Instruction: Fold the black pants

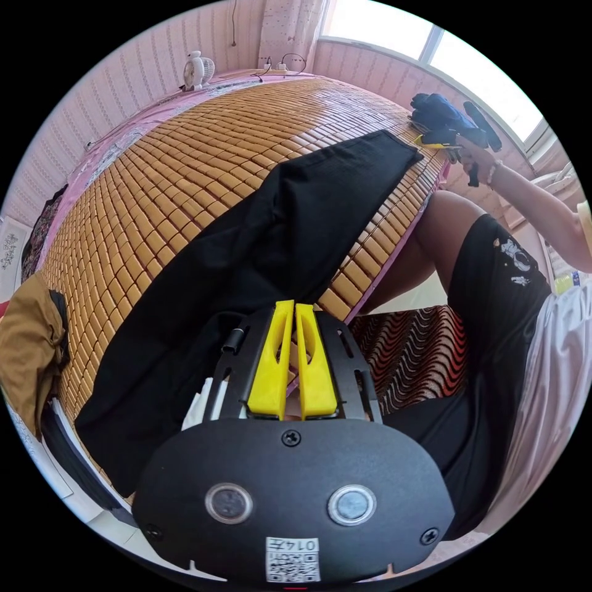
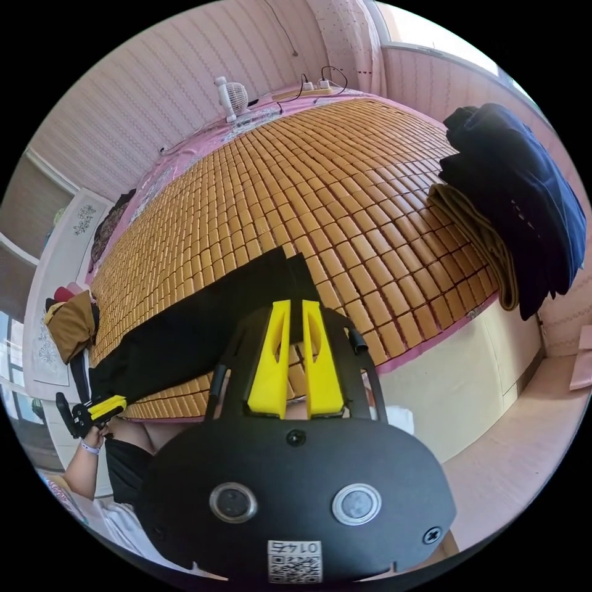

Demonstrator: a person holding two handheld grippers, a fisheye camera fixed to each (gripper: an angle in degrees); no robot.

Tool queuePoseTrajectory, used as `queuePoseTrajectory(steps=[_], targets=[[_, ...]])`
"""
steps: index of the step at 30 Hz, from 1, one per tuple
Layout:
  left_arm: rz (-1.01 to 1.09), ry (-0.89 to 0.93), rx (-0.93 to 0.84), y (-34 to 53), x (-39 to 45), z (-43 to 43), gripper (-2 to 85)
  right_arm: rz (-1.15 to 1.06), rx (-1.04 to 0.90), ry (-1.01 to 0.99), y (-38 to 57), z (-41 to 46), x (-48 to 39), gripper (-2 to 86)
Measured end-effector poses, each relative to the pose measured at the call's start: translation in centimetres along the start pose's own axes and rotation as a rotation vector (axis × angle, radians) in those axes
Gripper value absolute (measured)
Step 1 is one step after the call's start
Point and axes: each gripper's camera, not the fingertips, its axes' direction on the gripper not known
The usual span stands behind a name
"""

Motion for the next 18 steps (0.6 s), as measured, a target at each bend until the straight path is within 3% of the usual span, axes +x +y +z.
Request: queuePoseTrajectory(steps=[6,15,18], targets=[[0.004,-0.006,-0.006,0.7,-0.5,-0.2,-1.0,-0.042,-0.116,0.002,-1.0,3.1,-0.5,4.2],[-0.044,0.03,0.083,2.4,-1.9,-2.3,-1.0,-0.035,0.045,-0.005,1.0,1.1,-1.1,0.3],[-0.054,0.027,0.05,3.0,-2.5,-1.5,-1.0,0.018,0.004,0.06,1.8,4.0,-0.2,1.9]])
